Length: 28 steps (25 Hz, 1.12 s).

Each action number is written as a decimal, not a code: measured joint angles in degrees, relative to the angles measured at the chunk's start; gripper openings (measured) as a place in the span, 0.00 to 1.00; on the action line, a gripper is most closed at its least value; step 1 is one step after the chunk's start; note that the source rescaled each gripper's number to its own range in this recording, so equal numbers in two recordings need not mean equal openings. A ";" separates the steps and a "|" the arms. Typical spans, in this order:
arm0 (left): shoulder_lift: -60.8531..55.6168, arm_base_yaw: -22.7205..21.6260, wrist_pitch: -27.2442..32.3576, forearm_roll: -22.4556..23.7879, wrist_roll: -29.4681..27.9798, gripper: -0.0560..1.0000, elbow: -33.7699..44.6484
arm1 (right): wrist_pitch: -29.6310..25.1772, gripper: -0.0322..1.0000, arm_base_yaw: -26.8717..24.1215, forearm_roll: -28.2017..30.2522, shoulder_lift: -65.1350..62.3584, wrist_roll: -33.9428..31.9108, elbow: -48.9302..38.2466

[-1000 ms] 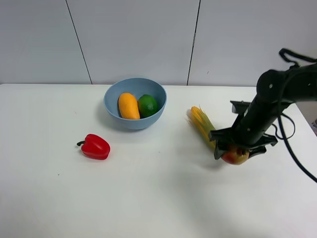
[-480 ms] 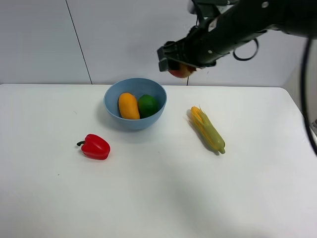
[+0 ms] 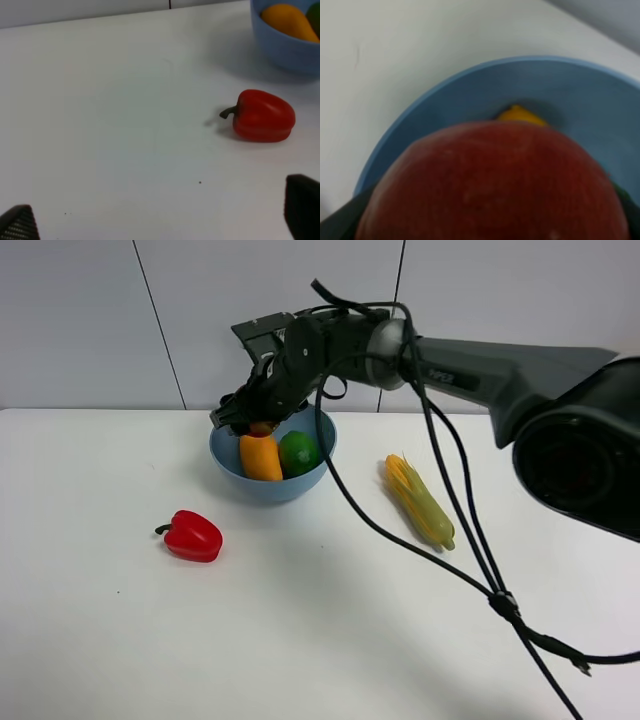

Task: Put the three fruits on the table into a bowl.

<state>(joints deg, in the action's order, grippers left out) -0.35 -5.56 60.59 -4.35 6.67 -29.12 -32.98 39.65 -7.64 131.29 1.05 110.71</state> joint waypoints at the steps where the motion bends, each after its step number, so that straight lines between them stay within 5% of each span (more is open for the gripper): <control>1: 0.00 0.00 0.00 0.00 0.00 0.99 0.00 | -0.73 0.03 0.06 0.12 0.83 1.26 0.87; 13: 0.00 0.00 -0.04 0.00 0.00 0.99 0.00 | -7.38 0.04 0.06 3.20 2.72 8.03 1.49; 14: 0.00 0.00 -0.04 0.00 0.00 0.99 0.00 | -7.44 0.18 0.06 3.20 2.72 8.03 1.49; 16: 0.00 0.00 -0.04 0.00 0.00 0.99 0.00 | -7.37 0.66 0.06 3.20 2.72 7.92 1.74; 18: 0.00 0.00 -0.04 0.00 0.00 0.99 0.00 | -7.37 0.88 0.06 3.20 2.72 7.13 1.85; 21: 0.00 0.00 -0.04 0.00 0.00 0.99 0.00 | -7.37 0.97 0.06 3.20 2.72 6.15 1.85; 28: 0.00 0.00 -0.04 0.00 0.00 0.99 0.00 | -12.54 0.99 0.06 0.85 -3.81 4.18 1.85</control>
<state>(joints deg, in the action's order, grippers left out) -0.35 -5.56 60.55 -4.35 6.67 -29.12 -45.52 39.72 -6.79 127.49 5.23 112.56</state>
